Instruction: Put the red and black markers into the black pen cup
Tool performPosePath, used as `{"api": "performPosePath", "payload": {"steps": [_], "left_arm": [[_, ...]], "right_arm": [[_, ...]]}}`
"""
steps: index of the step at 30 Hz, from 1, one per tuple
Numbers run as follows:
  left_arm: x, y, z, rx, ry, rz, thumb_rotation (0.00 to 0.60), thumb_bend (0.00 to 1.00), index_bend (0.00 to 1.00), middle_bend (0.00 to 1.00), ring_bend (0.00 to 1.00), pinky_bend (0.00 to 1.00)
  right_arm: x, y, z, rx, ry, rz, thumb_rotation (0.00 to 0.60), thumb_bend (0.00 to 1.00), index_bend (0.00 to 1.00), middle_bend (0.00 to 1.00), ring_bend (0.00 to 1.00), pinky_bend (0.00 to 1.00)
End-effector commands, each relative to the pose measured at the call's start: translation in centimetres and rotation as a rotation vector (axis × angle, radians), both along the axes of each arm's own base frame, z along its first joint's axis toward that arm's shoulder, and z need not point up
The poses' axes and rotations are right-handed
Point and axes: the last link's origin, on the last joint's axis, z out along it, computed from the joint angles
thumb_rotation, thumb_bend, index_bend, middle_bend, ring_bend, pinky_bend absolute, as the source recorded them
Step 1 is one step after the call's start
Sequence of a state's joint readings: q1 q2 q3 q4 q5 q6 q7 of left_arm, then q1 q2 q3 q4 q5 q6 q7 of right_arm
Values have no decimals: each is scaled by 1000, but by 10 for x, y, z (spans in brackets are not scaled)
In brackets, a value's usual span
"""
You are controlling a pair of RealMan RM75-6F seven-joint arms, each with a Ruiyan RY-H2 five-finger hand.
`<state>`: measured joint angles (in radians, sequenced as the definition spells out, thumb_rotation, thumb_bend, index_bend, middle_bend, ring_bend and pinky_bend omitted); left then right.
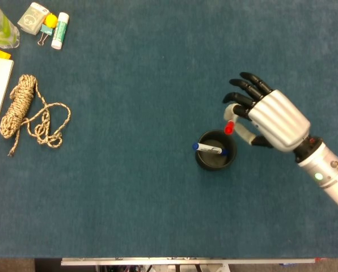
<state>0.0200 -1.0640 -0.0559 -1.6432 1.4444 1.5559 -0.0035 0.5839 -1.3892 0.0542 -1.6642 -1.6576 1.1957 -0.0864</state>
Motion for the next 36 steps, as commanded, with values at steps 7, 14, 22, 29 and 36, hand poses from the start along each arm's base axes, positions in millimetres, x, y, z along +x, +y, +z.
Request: {"api": "performPosePath", "payload": {"steps": [7,14,22,29,36], "left_arm": [[-1,-4,2,7,1,9,600,469,327,307,294,128],[-3,-5,2,10,-2,20,600,469,327,307,294,128],[-3,-4,0,2,-2,16,600,469,327,307,294,128],[-2,-2,-1,-2,-1,14,600,469,327,307,294,128],[-4,-2,0,2,-2,12,600,469,327,307,294,128]], "right_arm": [[19,22,-2,157,-142,-32,600,421,618,356,140,107],[6,29,-16,208,-158,-95,600,421,618,361,143,107],[-17,32,-28,228,-93,-122,600,398,461,323,143,107],[-22,27,-25,240,-63,-116,600,207,63,182,70,74],[-36,5,6,94,27,-75,600,180,55,178,67,73]]}}
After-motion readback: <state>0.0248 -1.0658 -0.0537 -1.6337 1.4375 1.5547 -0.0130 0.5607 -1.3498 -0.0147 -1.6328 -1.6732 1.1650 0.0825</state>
